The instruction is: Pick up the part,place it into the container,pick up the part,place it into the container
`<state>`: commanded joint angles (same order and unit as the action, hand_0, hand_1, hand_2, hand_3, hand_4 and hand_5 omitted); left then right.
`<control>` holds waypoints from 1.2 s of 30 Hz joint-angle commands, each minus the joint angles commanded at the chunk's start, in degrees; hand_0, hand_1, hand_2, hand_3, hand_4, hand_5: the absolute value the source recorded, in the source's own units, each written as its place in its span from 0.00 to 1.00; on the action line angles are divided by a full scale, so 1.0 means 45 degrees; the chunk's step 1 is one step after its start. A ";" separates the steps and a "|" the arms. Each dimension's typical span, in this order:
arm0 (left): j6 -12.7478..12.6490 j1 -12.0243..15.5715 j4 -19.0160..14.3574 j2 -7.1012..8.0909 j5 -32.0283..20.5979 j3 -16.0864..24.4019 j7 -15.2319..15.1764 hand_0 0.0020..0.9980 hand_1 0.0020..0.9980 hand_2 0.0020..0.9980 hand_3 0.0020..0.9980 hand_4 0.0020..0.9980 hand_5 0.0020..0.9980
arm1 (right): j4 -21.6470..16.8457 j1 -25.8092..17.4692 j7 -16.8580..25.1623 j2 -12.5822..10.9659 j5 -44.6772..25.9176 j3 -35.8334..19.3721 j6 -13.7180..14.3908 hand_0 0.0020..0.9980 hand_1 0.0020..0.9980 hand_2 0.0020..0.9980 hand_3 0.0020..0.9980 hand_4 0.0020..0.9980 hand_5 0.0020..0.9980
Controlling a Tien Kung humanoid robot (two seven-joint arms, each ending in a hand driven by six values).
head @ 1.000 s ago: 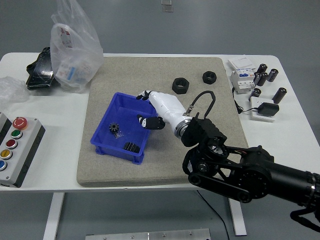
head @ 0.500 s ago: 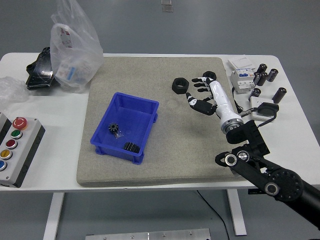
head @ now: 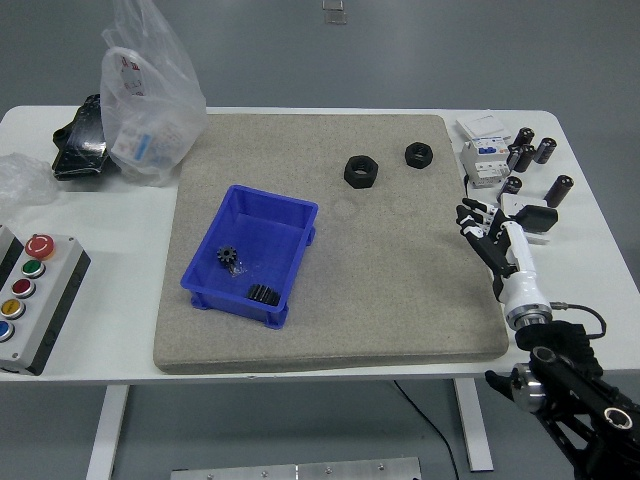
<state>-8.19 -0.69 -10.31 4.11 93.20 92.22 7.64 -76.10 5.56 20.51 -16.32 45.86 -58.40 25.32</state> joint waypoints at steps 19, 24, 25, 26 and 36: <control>-0.0015 -0.0086 0.0000 -0.0085 -0.0207 -0.0372 -0.0223 0.63 0.53 0.52 0.62 0.70 0.32 | -0.1023 -0.0873 0.2229 -0.0294 -0.2119 -0.1001 -0.0069 0.79 0.72 0.72 0.68 0.78 0.52; 0.0024 -0.0188 0.0000 0.0076 -0.0179 -0.0449 -0.0272 0.63 0.53 0.52 0.62 0.70 0.32 | -0.1029 -0.0893 0.2203 -0.0317 -0.2121 -0.1118 0.0026 0.79 0.72 0.72 0.68 0.78 0.52; 0.0031 -0.0184 0.0000 0.0109 -0.0155 -0.0449 -0.0278 0.63 0.53 0.52 0.62 0.70 0.32 | -0.1039 -0.0920 0.2202 -0.0313 -0.2123 -0.1144 0.0051 0.79 0.72 0.72 0.68 0.78 0.52; 0.0036 -0.0178 0.0000 0.0138 -0.0134 -0.0442 -0.0286 0.63 0.53 0.52 0.62 0.70 0.32 | -0.1050 -0.0950 0.2203 -0.0303 -0.2126 -0.1171 0.0075 0.79 0.72 0.72 0.68 0.78 0.52; 0.0102 -0.0187 0.0000 0.0244 -0.0350 -0.0672 -0.0470 0.63 0.53 0.52 0.62 0.70 0.30 | -0.1084 -0.1156 0.2471 -0.0131 -0.2371 -0.1521 0.0394 0.78 0.71 0.71 0.67 0.78 0.53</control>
<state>-7.73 -1.53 -10.31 5.21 91.62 89.19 5.52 -80.97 0.36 31.63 -16.91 35.19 -65.24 27.10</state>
